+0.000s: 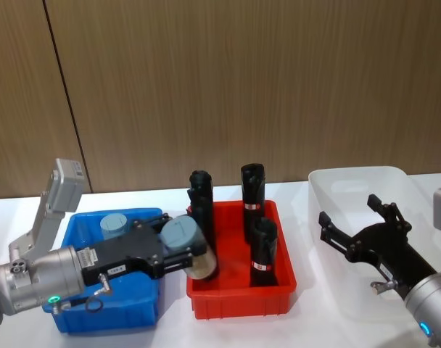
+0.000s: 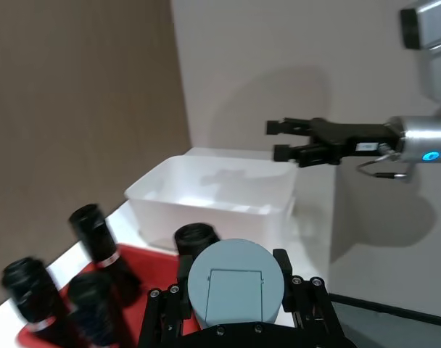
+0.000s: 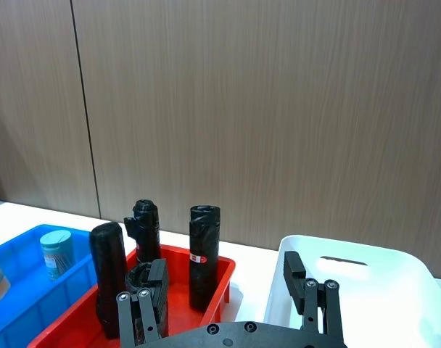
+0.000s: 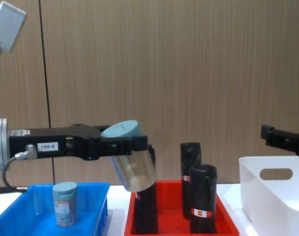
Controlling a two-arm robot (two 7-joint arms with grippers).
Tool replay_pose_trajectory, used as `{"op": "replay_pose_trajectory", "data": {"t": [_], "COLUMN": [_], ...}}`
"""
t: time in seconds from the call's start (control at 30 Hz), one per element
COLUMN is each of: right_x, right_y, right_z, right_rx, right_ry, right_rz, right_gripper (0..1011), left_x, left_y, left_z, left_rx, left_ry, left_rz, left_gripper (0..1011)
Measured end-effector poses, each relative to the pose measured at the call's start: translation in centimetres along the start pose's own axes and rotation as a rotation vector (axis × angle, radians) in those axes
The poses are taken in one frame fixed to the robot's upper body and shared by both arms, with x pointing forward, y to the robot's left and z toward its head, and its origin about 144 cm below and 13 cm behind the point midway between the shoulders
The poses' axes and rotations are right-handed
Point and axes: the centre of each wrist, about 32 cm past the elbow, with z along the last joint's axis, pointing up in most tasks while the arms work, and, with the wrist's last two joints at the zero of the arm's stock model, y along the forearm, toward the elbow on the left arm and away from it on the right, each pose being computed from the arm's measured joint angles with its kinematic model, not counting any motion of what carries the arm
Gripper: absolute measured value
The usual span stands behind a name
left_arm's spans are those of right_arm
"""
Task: Pick the cotton swabs from the blue box and place them into the white box.
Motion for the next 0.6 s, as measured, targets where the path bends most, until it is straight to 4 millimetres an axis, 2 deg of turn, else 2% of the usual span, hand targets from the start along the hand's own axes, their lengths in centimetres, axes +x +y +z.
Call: {"op": "replay_pose_trajectory", "data": {"t": [0.27, 0.6], "right_x": [0.0, 0.0], "right_y": [0.0, 0.0], "right_z": [0.0, 0.0], "right_rx": [0.0, 0.0], "right_ry": [0.0, 0.0], "right_rz": [0.0, 0.0], "right_gripper": [1001, 1001], "left_x": [0.5, 0.8], "left_y": [-1.0, -1.7], "left_z": [0.1, 0.2], "left_rx": [-0.025, -0.041], "left_ry": [-0.001, -0.016], "left_rz": [-0.111, -0.166], "left_gripper": [661, 661]}}
